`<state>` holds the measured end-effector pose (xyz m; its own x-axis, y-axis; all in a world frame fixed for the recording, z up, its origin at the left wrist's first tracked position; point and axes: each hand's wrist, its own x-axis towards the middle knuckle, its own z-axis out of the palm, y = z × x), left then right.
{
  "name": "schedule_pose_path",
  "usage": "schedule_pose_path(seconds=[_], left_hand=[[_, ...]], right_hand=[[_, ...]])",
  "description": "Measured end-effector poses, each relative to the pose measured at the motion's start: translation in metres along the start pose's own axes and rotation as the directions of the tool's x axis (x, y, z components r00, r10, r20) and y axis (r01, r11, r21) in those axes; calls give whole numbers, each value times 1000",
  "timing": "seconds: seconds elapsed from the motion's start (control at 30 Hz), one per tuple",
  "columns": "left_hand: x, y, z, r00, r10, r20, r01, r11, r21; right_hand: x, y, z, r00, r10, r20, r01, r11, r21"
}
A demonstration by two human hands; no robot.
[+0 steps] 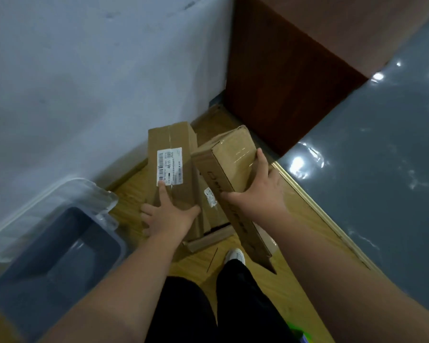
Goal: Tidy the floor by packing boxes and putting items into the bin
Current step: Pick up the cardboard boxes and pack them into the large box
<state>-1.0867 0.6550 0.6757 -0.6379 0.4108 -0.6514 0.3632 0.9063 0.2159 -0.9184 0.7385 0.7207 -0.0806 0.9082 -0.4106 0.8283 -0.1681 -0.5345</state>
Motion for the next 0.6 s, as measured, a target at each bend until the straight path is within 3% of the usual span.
schedule_pose_path(seconds=[0.33, 0.6], left_hand=[[106, 8, 136, 981, -192, -17, 191, 981, -42], [195, -29, 250, 954, -300, -16, 299, 954, -35]], right_hand=[[145, 74, 117, 967, 187, 171, -217, 959, 181], [234, 151, 237, 807, 353, 474, -538, 771, 341]])
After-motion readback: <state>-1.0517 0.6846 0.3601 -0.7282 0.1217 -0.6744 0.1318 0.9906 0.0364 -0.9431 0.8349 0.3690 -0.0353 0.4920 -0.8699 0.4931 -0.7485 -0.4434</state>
